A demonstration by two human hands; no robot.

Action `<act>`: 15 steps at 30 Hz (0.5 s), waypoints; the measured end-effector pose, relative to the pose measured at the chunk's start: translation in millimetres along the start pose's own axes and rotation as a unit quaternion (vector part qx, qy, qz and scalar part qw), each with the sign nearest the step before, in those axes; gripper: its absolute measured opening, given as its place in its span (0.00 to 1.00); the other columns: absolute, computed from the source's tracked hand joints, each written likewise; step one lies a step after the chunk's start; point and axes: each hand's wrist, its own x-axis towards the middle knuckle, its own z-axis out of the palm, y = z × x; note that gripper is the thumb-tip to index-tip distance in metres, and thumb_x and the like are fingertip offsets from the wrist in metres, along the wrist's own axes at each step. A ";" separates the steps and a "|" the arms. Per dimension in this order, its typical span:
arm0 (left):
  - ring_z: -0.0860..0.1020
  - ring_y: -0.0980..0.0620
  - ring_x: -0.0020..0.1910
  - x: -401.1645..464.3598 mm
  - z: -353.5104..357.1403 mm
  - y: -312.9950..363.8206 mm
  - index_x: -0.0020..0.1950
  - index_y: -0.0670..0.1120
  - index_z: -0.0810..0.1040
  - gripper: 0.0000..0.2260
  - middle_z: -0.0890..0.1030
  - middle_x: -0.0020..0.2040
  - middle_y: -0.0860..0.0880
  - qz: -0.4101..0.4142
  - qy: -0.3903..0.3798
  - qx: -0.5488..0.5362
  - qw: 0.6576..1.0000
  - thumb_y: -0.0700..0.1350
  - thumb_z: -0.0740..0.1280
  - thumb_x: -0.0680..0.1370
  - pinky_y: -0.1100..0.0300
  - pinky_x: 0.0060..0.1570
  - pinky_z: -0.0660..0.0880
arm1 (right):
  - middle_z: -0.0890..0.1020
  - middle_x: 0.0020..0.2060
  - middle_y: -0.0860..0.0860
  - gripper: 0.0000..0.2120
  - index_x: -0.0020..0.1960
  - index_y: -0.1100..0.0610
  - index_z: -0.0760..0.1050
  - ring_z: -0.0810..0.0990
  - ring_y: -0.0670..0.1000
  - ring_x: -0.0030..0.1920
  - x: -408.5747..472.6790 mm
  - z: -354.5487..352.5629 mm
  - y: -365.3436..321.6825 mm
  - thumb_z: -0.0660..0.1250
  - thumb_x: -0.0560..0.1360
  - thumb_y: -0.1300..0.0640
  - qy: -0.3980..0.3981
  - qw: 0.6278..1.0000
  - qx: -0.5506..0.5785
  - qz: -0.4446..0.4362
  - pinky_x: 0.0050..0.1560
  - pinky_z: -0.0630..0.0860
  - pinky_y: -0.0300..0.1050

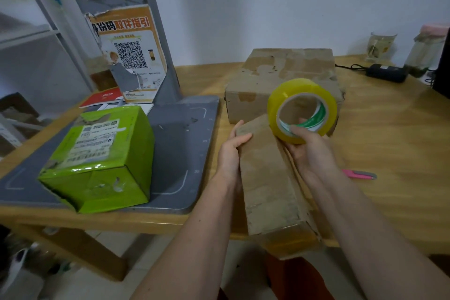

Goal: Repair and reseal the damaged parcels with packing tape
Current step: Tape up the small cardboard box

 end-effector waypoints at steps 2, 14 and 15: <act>0.79 0.44 0.56 0.2 -5.8 -0.2 0.76 0.51 0.64 0.27 0.76 0.65 0.43 0.000 0.012 0.032 0.999 0.38 0.63 0.78 0.52 0.51 0.79 | 0.78 0.56 0.59 0.17 0.59 0.59 0.70 0.79 0.59 0.59 -3.1 8.7 3.5 0.64 0.73 0.72 0.013 1.000 -0.017 -0.012 0.60 0.76 0.57; 0.62 0.51 0.74 -8.4 -21.4 32.0 0.75 0.59 0.60 0.53 0.61 0.76 0.54 0.021 -0.061 0.484 0.873 0.65 0.79 0.54 0.46 0.72 0.64 | 0.82 0.47 0.52 0.14 0.52 0.50 0.73 0.81 0.54 0.50 -12.5 44.8 22.2 0.67 0.71 0.65 0.011 0.965 -0.231 -0.123 0.56 0.78 0.56; 0.70 0.52 0.69 -7.1 -25.1 28.9 0.73 0.56 0.64 0.49 0.70 0.72 0.52 0.025 -0.048 0.437 0.898 0.60 0.81 0.55 0.48 0.69 0.69 | 0.81 0.45 0.50 0.14 0.50 0.49 0.72 0.81 0.53 0.50 -13.2 47.3 24.1 0.67 0.72 0.65 0.003 0.958 -0.254 -0.136 0.55 0.78 0.54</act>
